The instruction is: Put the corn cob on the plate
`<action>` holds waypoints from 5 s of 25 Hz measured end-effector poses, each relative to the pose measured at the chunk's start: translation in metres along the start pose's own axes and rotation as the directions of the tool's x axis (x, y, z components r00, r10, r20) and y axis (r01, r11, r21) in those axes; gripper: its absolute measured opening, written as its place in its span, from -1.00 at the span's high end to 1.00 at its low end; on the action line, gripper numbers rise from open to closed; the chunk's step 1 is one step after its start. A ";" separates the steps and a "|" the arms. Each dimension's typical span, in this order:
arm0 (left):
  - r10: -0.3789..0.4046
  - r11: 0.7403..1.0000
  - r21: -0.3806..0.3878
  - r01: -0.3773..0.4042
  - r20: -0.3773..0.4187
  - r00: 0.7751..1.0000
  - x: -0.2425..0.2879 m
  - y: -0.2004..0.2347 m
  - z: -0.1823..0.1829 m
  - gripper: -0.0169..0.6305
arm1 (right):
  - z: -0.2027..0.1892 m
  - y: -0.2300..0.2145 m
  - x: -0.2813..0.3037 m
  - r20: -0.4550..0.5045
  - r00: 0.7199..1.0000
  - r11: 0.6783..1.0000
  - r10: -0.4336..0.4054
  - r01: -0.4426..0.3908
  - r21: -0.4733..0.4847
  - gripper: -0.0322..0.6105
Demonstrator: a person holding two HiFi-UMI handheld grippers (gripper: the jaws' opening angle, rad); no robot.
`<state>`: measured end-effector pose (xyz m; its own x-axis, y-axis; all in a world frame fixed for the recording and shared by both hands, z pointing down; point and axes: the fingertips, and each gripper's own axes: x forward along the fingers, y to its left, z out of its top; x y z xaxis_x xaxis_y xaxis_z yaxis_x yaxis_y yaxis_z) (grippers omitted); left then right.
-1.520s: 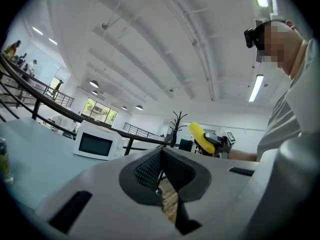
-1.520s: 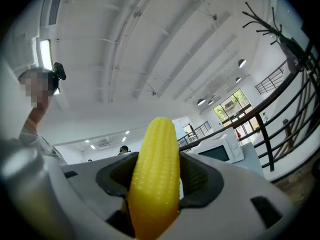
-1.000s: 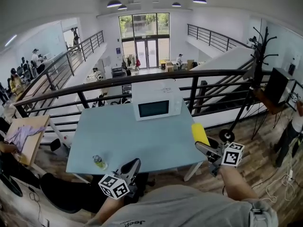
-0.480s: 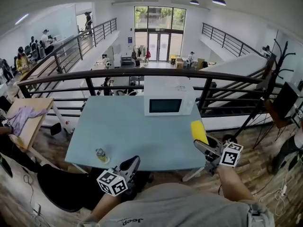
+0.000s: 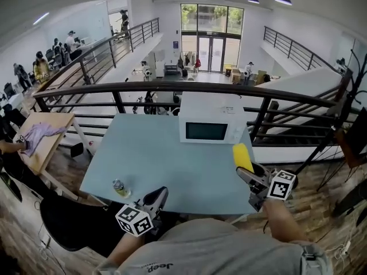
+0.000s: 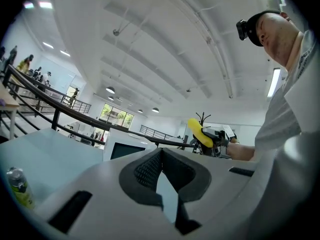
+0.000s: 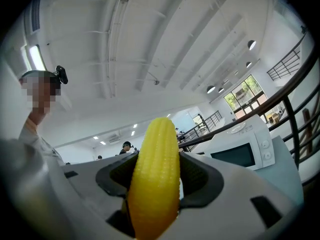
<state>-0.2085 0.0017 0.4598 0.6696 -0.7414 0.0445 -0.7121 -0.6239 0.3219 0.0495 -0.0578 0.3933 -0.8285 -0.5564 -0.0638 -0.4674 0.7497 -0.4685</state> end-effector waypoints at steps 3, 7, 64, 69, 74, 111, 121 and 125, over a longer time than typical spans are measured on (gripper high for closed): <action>0.040 0.999 0.004 -0.041 0.014 0.999 0.035 -0.007 -0.001 0.89 | 0.016 -0.031 -0.008 -0.020 0.999 0.999 0.040 -0.040 -0.011 0.10; 0.043 0.998 -0.043 -0.042 0.036 0.998 0.100 -0.038 0.002 0.89 | 0.045 -0.080 -0.037 -0.039 0.998 0.999 0.052 -0.052 0.002 0.10; 0.014 0.997 0.071 -0.011 -0.048 0.999 0.325 0.124 0.077 0.89 | 0.132 -0.325 0.156 -0.197 0.966 0.981 -0.165 0.139 -0.135 0.10; 0.000 0.994 0.113 0.008 -0.065 0.998 0.350 0.137 0.086 0.90 | 0.124 -0.351 0.186 -0.246 0.948 0.970 -0.202 0.160 -0.181 0.10; -0.013 0.994 0.107 0.019 -0.058 0.998 0.370 0.151 0.086 0.89 | 0.119 -0.369 0.203 -0.268 0.942 0.969 -0.199 0.150 -0.195 0.10; 0.020 0.984 0.178 0.000 -0.110 0.994 0.523 0.248 0.080 0.90 | 0.097 -0.508 0.333 -0.518 0.818 0.919 -0.250 0.031 -0.394 0.10; 0.016 0.986 0.167 0.004 -0.118 0.993 0.525 0.247 0.076 0.90 | 0.079 -0.516 0.336 -0.569 0.780 0.913 -0.261 0.008 -0.408 0.10; 0.011 0.987 0.162 0.008 -0.118 0.993 0.526 0.247 0.073 0.90 | 0.073 -0.521 0.334 -0.584 0.766 0.912 -0.269 0.007 -0.411 0.10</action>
<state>-0.0478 -0.5601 0.4939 0.6818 -0.7138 0.1599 -0.7314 -0.6618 0.1645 0.0387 -0.6607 0.5522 -0.6888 -0.4190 0.5916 -0.5589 0.8266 -0.0653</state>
